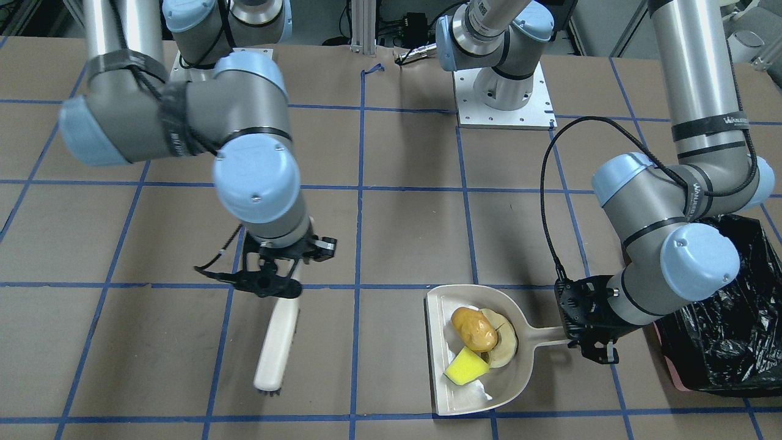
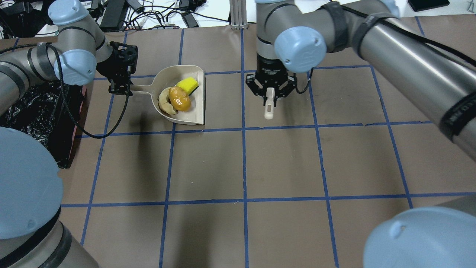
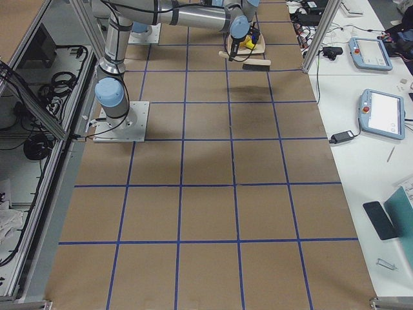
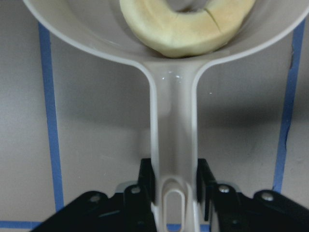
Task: Sweep and dump trash into bin
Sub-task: 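Withdraw the brush with the right gripper away from the dustpan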
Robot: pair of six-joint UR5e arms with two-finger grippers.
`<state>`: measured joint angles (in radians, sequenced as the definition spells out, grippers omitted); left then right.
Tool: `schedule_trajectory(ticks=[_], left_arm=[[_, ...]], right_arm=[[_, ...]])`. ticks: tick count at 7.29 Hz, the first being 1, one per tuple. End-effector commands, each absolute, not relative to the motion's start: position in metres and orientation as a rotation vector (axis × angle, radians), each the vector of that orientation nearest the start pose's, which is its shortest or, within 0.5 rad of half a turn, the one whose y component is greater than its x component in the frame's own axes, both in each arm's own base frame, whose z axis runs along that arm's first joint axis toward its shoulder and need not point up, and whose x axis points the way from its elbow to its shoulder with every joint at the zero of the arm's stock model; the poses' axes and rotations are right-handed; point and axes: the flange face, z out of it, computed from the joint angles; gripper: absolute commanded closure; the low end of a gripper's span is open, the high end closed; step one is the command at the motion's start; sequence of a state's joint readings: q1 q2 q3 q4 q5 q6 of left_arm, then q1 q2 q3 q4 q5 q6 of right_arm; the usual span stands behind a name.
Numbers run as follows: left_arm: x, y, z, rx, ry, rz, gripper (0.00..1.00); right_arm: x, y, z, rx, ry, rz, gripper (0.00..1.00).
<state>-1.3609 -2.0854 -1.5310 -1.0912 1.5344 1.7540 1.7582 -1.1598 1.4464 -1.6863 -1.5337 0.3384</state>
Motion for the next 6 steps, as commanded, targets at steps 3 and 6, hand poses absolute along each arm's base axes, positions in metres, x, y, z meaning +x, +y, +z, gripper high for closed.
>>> schedule_trajectory(ticks=[3, 6], left_arm=[[0.014, -0.668, 0.271, 2.189, 2.294, -0.113, 0.75], [0.053, -0.662, 0.3, 2.126, 2.358, -0.133, 0.76]], right_arm=[[0.026, -0.59, 0.31, 0.195, 3.147, 0.322, 1.0], [-0.071, -0.593, 0.3, 0.006, 3.139, 0.233, 1.0]])
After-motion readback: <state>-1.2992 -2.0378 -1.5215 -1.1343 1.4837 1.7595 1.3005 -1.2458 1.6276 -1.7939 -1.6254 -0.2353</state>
